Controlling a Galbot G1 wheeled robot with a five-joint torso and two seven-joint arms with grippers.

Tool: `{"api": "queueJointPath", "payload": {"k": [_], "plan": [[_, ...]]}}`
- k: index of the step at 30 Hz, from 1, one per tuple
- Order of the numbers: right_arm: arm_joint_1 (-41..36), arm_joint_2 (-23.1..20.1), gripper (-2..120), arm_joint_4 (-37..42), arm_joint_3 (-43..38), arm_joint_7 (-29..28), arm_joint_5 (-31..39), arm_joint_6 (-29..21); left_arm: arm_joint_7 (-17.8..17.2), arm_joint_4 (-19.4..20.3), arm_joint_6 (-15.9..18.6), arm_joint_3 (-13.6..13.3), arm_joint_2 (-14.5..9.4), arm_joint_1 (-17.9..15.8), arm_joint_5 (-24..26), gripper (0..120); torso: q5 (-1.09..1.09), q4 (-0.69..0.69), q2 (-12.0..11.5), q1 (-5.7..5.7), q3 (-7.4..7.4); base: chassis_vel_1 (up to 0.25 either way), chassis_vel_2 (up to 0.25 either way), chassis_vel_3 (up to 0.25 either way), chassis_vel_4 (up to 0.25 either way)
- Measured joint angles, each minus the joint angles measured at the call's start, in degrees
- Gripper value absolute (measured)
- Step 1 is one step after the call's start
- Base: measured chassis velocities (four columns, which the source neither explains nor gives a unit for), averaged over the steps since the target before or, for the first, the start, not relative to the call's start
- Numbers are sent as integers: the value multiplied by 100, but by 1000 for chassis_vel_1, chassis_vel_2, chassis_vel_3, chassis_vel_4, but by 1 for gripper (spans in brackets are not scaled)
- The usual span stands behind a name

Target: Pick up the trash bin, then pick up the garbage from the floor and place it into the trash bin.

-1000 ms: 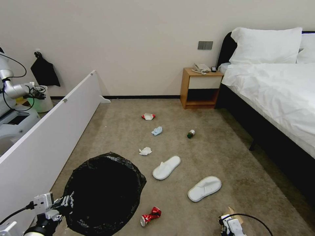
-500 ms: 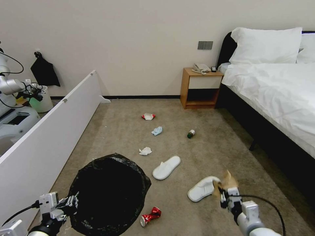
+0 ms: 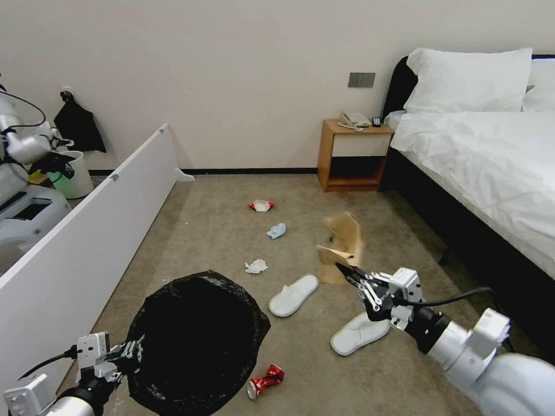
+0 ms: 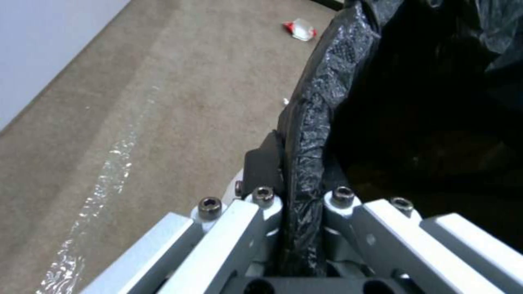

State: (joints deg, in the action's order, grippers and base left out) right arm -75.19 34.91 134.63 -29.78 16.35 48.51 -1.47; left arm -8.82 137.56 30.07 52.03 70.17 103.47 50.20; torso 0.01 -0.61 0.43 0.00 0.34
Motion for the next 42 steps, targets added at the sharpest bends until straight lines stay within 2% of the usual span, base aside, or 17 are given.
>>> {"api": "queueJointPath", "payload": {"k": [1, 3, 4, 6, 7, 9, 10, 12, 13, 15, 17, 19, 21, 24, 28, 35, 42], "plan": [[0, 0, 0, 0, 0, 0, 0, 0, 0, 0, 0, 0, 0, 0, 0, 3, 0, 0, 0, 0, 0, 0, 0, 0, 0], [891, -113, 0, 46, 407, 229, 493, 163, -86, -14, 48, 39, 71, -71, 19, 3, -1, -1, 0, 0, 0, 0, 0, 0, 0], [891, -113, 0, 46, 407, 229, 493, 163, -86, -14, 48, 39, 71, -71, 19, 3, -1, -1, 0, 0, 0, 0, 0, 0, 0], [1738, 51, 0, 82, 983, 356, 853, 117, -135, -22, 66, 103, 129, -93, 18, 3, -3, -1, 1, 0, 0, 0, 0, 0, 0], [1738, 51, 0, 82, 983, 356, 853, 117, -135, -22, 66, 103, 129, -93, 18, 3, -3, -1, 1, 0, 0, 0, 0, 0, 0], [2632, 528, 0, -44, 1784, 417, 1062, -93, -155, -40, 69, 181, 192, -77, 13, 3, 0, -3, 0, 0, 0, 0, 0, 0, 0], [2632, 528, 0, -44, 1784, 417, 1062, -93, -155, -40, 69, 181, 192, -77, 13, 3, 0, -3, 0, 0, 0, 0, 0, 0, 0], [3574, 1165, 0, -338, 2642, 462, 1077, -241, -157, -51, 70, 244, 219, -36, 11, 3, -2, 3, 0, 0, 0, 0, 0, 0, 0], [3574, 1165, 0, -338, 2642, 462, 1077, -241, -157, -51, 70, 244, 219, -36, 11, 3, -2, 3, 0, 0, 0, 0, 0, 0, 0], [4137, 1649, 0, -615, 3315, 481, 1063, -324, -157, -73, 70, 274, 235, -28, 2, 3, -3, 3, 0, 0, 0, 0, 0, 0, 0], [4370, 1876, 0, -747, 3655, 478, 1063, -360, -157, -95, 70, 278, 249, -31, -2, 3, -4, 1, 0, 0, 0, 0, 0, 0, 0], [4433, 1935, 0, -786, 3769, 480, 1062, -369, -156, -102, 70, 278, 250, -35, -1, 3, -3, 1, 0, 0, 0, 0, 0, 0, 0], [4771, 2266, 0, -1016, 4399, 478, 1066, -390, -174, -142, 71, 313, 245, -78, 15, 3, -4, -4, 0, 0, 0, 0, 0, 0, 0], [4912, 2454, 0, -1135, 4720, 469, 1068, -398, -219, -145, 91, 369, 202, -98, 101, 3, -2, 0, 0, 0, 0, 0, 0, 0, 0], [4961, 2520, 0, -1220, 4964, 375, 1047, -449, -296, -144, 138, 425, 169, -100, 215, 3, -2, 1, 0, 0, 0, 0, 0, 0, 0], [4714, 2252, 0, -1223, 5235, 88, 875, -616, -502, -117, 213, 463, 128, -103, 403, 3, -1, -1, 0, 0, 0, 0, 0, 0, 0], [4345, 1867, 0, -1076, 5281, -59, 724, -795, -907, -26, 410, 485, 44, -83, 703, 3, 0, -1, 0, 0, -1, 0, 0, 0, 0]]}}
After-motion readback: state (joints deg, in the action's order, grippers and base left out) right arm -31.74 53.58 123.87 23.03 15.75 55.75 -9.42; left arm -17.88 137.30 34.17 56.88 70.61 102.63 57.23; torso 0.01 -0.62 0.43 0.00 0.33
